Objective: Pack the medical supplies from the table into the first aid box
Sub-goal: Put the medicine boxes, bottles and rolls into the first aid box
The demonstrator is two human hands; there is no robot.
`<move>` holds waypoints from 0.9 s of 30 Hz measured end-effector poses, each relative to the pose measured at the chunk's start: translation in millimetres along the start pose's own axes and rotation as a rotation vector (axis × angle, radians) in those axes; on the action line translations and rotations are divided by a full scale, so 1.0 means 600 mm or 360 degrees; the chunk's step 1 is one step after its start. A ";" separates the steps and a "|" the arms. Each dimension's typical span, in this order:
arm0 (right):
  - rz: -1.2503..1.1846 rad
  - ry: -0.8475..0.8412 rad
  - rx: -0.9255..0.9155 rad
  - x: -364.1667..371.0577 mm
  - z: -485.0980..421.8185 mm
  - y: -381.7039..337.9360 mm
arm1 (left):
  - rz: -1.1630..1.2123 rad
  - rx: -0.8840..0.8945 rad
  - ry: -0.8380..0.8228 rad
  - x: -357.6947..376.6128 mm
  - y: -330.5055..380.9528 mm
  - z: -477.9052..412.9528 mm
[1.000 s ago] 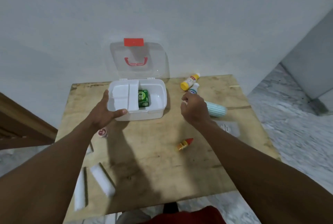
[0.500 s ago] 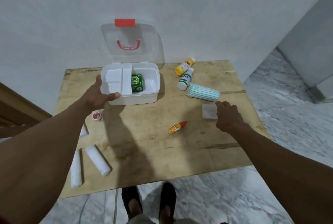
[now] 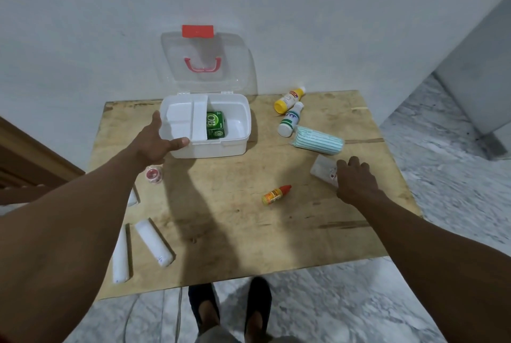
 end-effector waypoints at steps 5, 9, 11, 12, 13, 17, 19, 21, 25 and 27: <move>0.0062 -0.0005 0.0032 -0.006 0.004 -0.007 | 0.0001 0.0009 -0.0003 0.000 0.004 0.006; -0.0270 -0.0052 -0.0040 -0.022 0.003 -0.029 | -0.0012 0.0034 -0.0007 0.000 0.007 0.008; -0.0494 0.0049 -0.0122 -0.055 0.006 -0.046 | -0.0019 0.0016 0.0007 -0.002 0.008 0.010; -0.0578 0.0118 -0.0172 -0.075 0.008 -0.057 | -0.0030 0.0007 0.0002 -0.003 0.010 0.015; -0.0656 0.0185 -0.0224 -0.098 0.011 -0.070 | -0.0049 0.0003 -0.0006 -0.004 0.011 0.020; -0.0839 0.0321 -0.0422 -0.190 0.014 -0.134 | -0.0086 -0.0009 -0.0042 -0.008 -0.003 0.010; -0.0774 0.0364 -0.0481 -0.228 0.013 -0.170 | -0.0115 0.0022 -0.0040 -0.009 -0.005 0.003; -0.0721 0.0400 -0.0511 -0.256 0.010 -0.206 | -0.0143 0.0033 -0.0035 -0.008 -0.016 -0.005; -0.0506 0.0416 -0.0500 -0.288 0.000 -0.275 | -0.0122 0.0086 -0.0035 -0.005 -0.043 -0.038; -0.0325 0.0436 -0.0481 -0.299 -0.006 -0.311 | -0.0102 0.0113 -0.0049 -0.008 -0.019 -0.019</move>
Point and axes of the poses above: each hand's wrist, its own z-axis away from the middle knuckle, its own x-axis out of the palm, y = z × x, the point moved 9 cm from there along -z, towards the middle knuckle, and after that the axes turned 4 degrees about z, right-handed, at the moved point
